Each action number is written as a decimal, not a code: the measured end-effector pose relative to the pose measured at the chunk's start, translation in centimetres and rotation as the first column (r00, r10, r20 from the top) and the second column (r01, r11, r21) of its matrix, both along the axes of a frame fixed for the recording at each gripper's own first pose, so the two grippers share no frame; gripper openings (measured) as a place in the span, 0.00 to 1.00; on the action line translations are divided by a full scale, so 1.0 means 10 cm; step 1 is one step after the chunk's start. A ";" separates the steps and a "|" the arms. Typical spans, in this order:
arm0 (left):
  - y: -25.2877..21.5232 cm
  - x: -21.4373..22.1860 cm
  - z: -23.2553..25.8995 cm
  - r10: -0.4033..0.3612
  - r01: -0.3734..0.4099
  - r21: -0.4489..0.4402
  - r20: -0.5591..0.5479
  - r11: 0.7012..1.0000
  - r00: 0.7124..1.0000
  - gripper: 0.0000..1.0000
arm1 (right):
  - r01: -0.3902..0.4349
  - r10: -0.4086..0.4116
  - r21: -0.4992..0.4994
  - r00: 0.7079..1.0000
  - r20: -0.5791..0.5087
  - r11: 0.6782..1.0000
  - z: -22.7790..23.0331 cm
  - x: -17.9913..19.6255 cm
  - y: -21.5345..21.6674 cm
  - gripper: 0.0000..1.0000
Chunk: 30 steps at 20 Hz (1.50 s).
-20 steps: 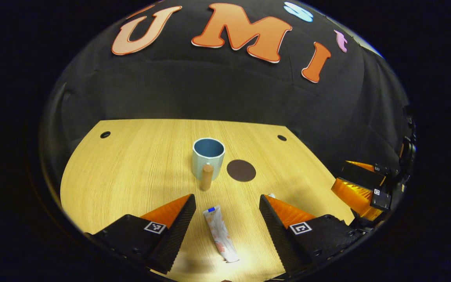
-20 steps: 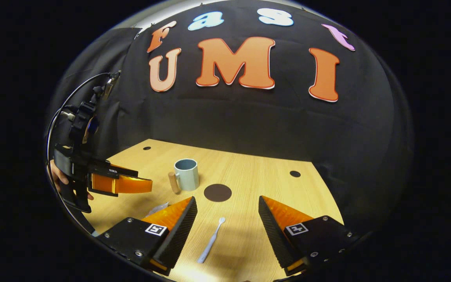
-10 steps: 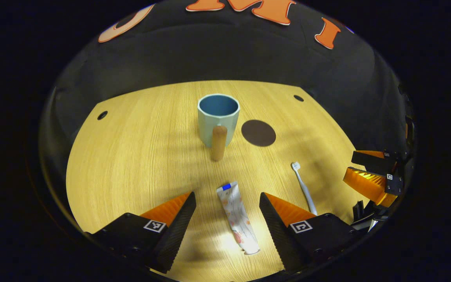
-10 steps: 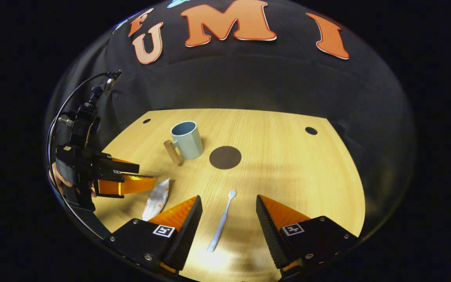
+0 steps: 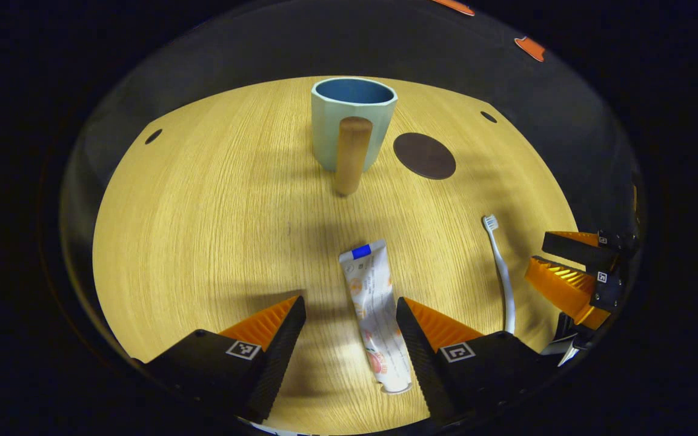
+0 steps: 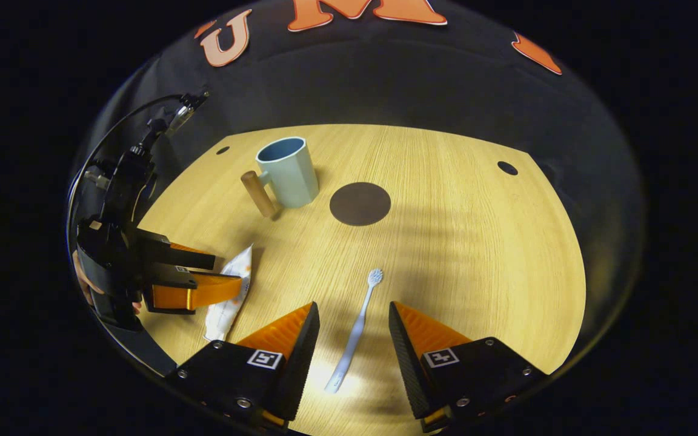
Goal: Put the toothbrush and toothpaste on the desktop into the cup, then pick up the cup and place it on the coaster on the desktop.
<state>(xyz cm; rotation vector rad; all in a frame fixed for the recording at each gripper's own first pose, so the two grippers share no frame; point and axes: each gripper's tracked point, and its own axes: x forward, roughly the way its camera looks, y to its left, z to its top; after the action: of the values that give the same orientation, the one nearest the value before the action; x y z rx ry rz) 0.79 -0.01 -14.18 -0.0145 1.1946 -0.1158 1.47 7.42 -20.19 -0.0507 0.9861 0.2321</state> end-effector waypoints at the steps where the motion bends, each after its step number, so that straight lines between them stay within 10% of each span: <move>1: 0.05 0.02 -0.06 0.017 -0.017 0.019 0.003 1.000 1.000 0.92 | 0.005 -0.005 0.002 1.000 -0.021 1.000 -0.02 -0.02 0.00 0.69; 11: -0.04 0.14 -0.04 0.062 -0.061 0.017 -0.064 0.998 0.996 0.76 | 0.038 -0.040 -0.014 0.988 -0.153 0.999 -0.39 -0.07 0.08 0.55; 16: -0.01 0.10 -0.02 0.130 -0.128 0.036 -0.083 0.991 0.988 0.53 | 0.055 -0.057 -0.018 0.985 -0.162 0.998 -0.44 -0.06 0.07 0.29; 18: 0.01 0.12 0.01 0.146 -0.144 0.033 -0.073 0.989 0.987 0.20 | 0.072 -0.068 0.021 0.986 -0.153 0.997 -0.41 -0.02 0.09 0.18; 30: -0.12 0.34 0.13 0.086 -0.068 -0.159 0.113 0.985 0.990 0.10 | 0.078 -0.081 0.179 0.997 0.005 0.981 -0.09 0.11 0.09 0.05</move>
<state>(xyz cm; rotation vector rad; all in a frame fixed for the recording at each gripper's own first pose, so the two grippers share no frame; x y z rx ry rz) 4.17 -1.18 -12.93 -0.1877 1.0621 -0.1389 2.54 8.35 -21.12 0.1507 0.9500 0.2455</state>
